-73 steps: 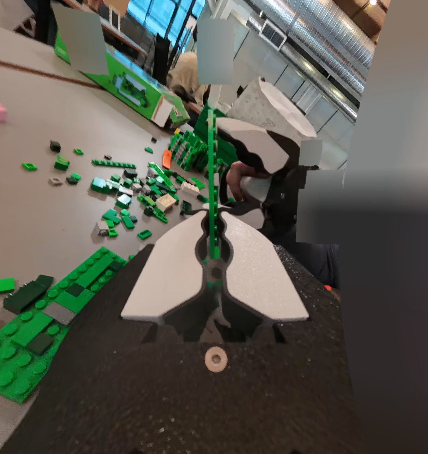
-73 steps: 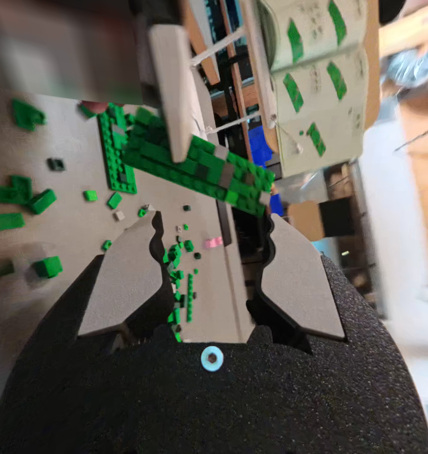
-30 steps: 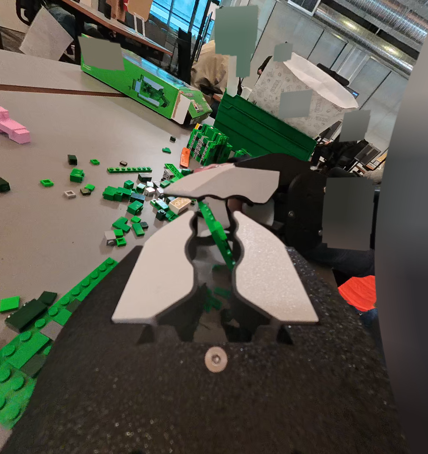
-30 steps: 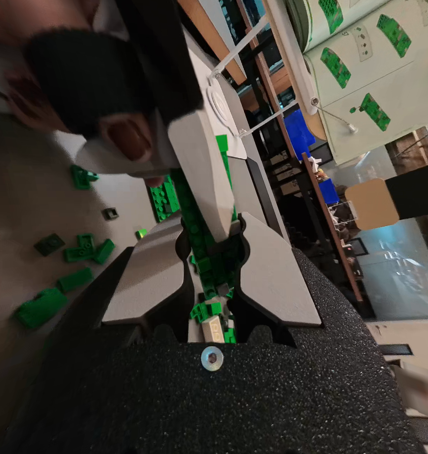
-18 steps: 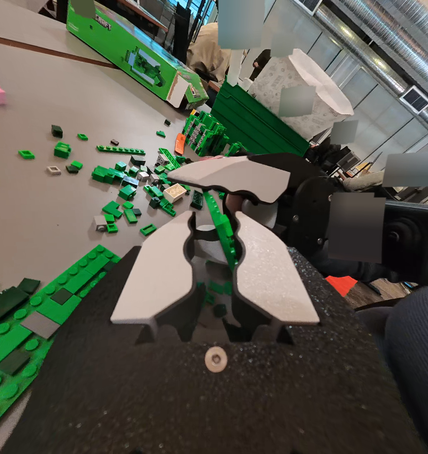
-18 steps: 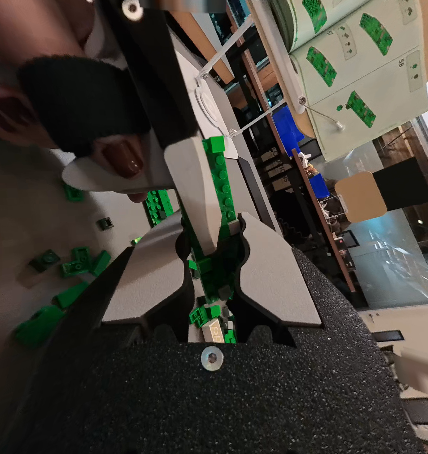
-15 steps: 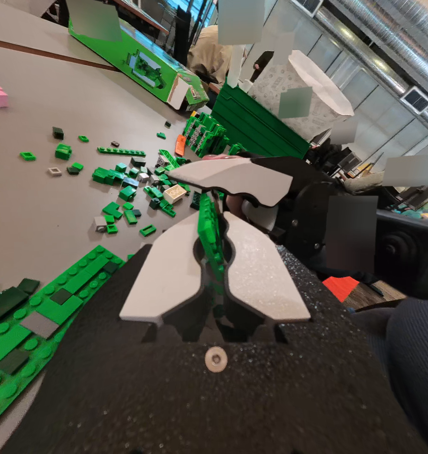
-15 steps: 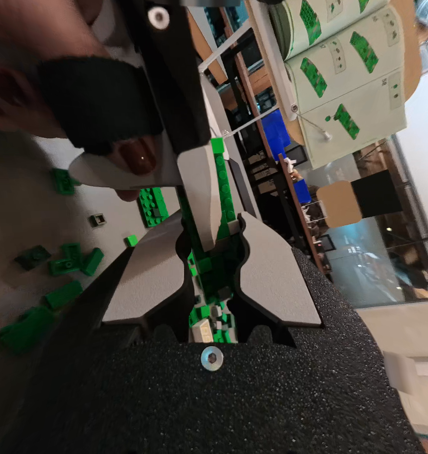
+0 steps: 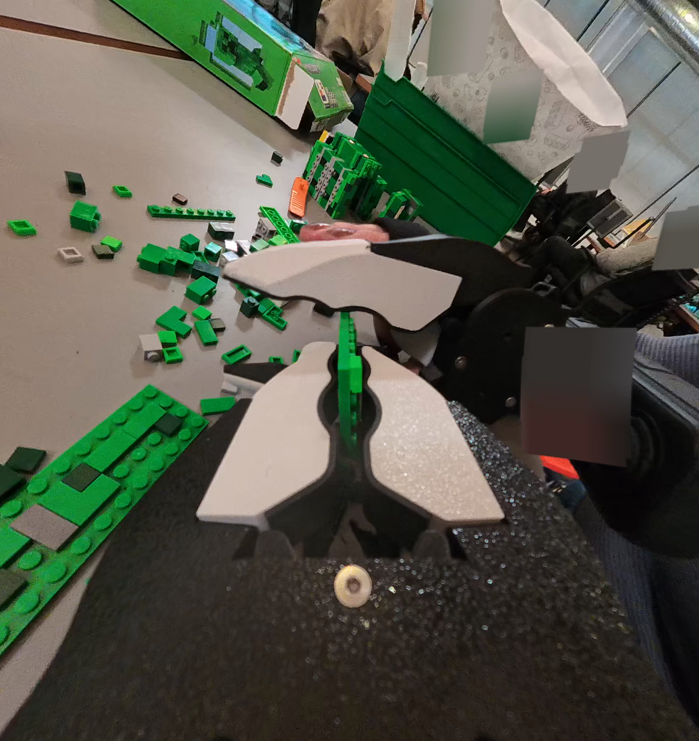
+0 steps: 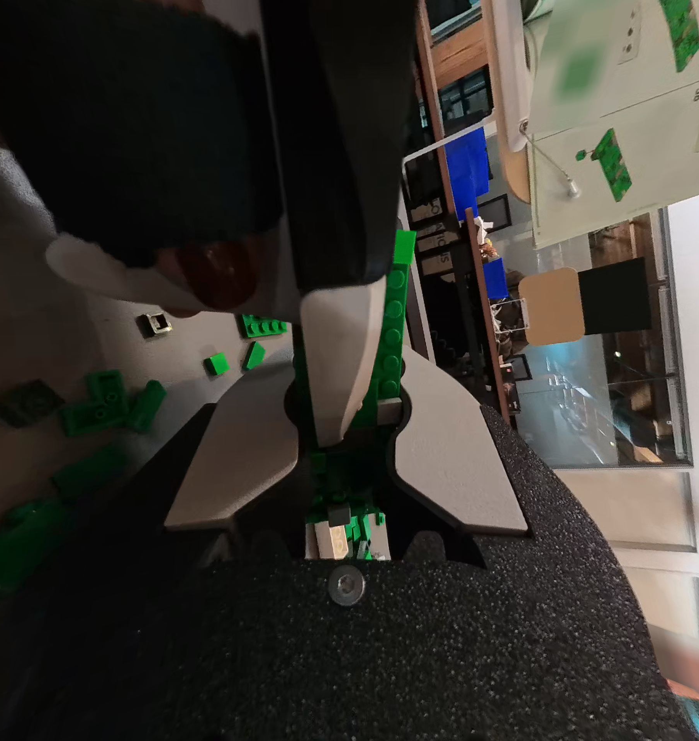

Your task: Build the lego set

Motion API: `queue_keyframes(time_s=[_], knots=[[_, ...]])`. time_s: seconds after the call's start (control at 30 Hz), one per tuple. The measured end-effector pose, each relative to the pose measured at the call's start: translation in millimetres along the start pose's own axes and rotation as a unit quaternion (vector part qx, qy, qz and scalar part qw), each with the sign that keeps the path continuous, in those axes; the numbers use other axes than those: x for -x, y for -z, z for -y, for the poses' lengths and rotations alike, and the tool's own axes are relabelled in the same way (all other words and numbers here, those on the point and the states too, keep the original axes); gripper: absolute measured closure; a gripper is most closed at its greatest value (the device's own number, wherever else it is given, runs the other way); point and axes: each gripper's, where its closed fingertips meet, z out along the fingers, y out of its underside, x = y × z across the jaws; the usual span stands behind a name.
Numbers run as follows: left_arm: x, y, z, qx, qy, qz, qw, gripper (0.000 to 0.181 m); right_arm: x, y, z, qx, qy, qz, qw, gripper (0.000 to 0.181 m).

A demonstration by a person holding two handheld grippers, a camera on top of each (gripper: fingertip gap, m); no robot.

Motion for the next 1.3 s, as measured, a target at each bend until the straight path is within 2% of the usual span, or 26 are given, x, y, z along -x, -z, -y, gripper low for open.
queue_keyframes(time_s=[0.1,0.33,0.53,0.57,0.6,0.63,0.8,0.9,0.97,1.03,1.1,1.3], knots=[[2.1,-0.2,0.8,-0.005,0.021,-0.001,1.0,0.175,-2.0,-2.5,-2.9,0.02,0.035,-0.016,0.999,0.144],[12.1,1.3,4.0,-0.022,0.1,-0.011,0.995,0.174,-16.0,-9.2,-8.3,0.088,0.146,-0.12,0.978,0.142],[18.6,-0.1,4.0,-0.019,0.168,-0.03,0.985,0.173,-19.8,-14.7,-12.2,0.111,0.185,-0.151,0.965,0.143],[19.8,0.0,4.1,-0.019,0.18,-0.033,0.983,0.173,-21.5,-14.0,-11.0,0.109,0.201,-0.163,0.96,0.154],[19.3,2.1,8.9,-0.036,0.209,-0.053,0.976,0.175,-26.1,-11.6,-7.9,0.109,0.238,-0.187,0.947,0.156],[18.4,4.0,10.9,-0.042,0.233,-0.075,0.969,0.175,-25.5,-12.4,-7.6,0.103,0.227,-0.185,0.951,0.157],[19.7,-0.7,4.6,-0.018,0.226,-0.062,0.972,0.175,-15.9,-15.9,-14.2,0.082,0.166,-0.137,0.973,0.153],[19.8,-2.9,1.4,-0.009,0.193,-0.04,0.98,0.175,-11.3,-17.9,-21.7,0.074,0.101,-0.09,0.988,0.133],[18.5,-2.9,1.4,-0.011,0.174,-0.032,0.984,0.175,-7.2,-18.5,-29.4,0.077,0.072,-0.057,0.993,0.129],[16.3,-2.3,2.3,-0.015,0.162,-0.034,0.986,0.175,-5.7,-16.4,-30.6,0.066,0.074,-0.044,0.994,0.13],[15.1,-3.3,0.5,-0.008,0.158,-0.035,0.987,0.175,-3.1,-15.4,-32.6,0.071,0.079,-0.035,0.994,0.144],[9.6,2.8,11.8,-0.054,0.125,-0.049,0.989,0.17,-13.0,-13.8,-35.7,0.074,0.025,-0.042,0.996,0.145]])
